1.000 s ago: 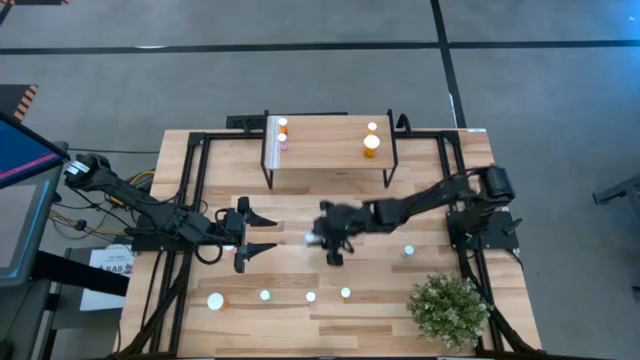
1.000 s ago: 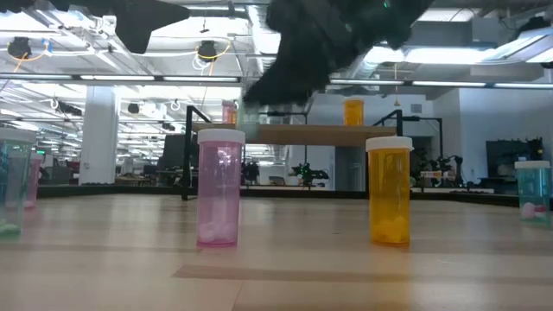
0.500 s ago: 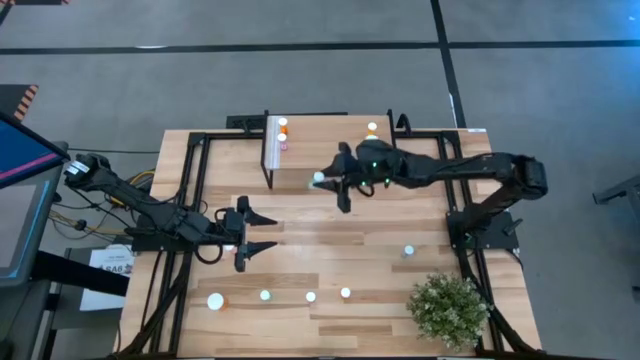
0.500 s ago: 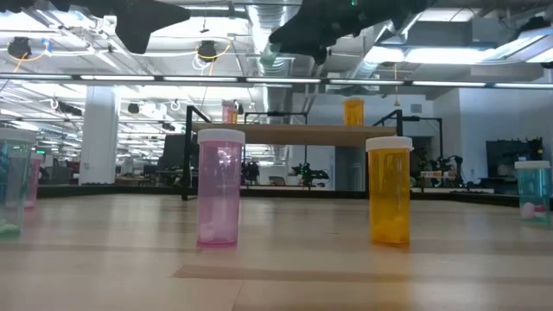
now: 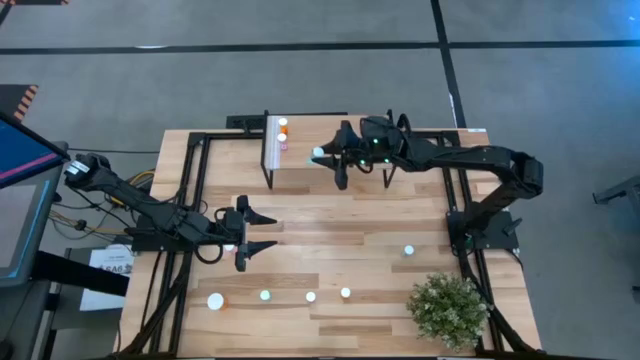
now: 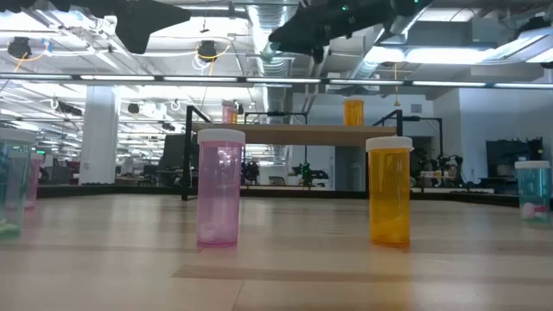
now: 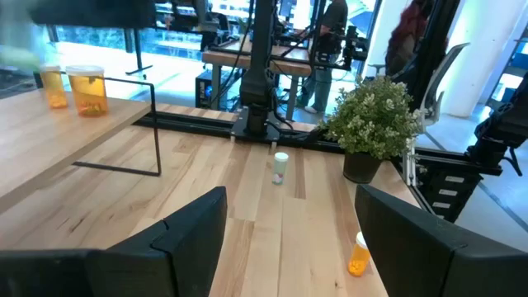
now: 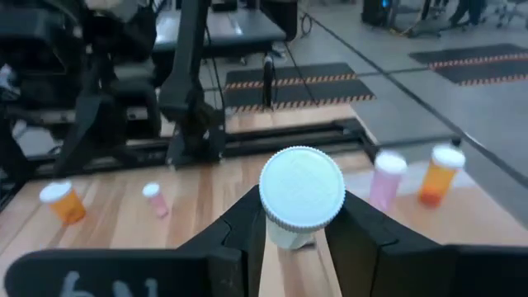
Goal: Pick and place medicine bottles onto shelf by color
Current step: Put the top left blue pill bottle on the shelf
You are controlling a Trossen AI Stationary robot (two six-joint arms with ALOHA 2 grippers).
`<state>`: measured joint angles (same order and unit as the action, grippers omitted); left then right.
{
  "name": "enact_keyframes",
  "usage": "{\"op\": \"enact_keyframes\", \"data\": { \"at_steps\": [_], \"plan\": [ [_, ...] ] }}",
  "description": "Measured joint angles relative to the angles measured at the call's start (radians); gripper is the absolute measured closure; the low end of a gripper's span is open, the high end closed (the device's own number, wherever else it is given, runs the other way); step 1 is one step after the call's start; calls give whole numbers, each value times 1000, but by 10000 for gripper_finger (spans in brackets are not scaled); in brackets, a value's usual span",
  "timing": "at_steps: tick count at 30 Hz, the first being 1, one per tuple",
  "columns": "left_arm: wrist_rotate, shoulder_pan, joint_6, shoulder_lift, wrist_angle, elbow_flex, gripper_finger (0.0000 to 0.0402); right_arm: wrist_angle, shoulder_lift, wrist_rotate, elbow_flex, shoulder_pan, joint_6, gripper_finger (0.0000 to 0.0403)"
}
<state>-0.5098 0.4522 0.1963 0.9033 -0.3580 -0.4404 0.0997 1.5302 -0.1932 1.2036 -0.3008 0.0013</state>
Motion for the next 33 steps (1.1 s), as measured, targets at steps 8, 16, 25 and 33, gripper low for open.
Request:
{"op": "enact_keyframes", "data": {
  "at_steps": [8, 16, 25, 33],
  "plan": [
    [-1, 0, 0, 0, 0, 0, 146, -125, 160, -42, 193, -46, -10, 273],
    [0, 0, 0, 0, 0, 0, 146, -156, 300, -44, 298, -111, -2, 273],
    [-1, 0, -8, 0, 0, 0, 146, -208, 411, -44, 411, -183, -5, 273],
    [-1, 0, -17, 0, 0, 0, 146, -388, 506, -39, 577, -234, -42, 273]
  ]
}}
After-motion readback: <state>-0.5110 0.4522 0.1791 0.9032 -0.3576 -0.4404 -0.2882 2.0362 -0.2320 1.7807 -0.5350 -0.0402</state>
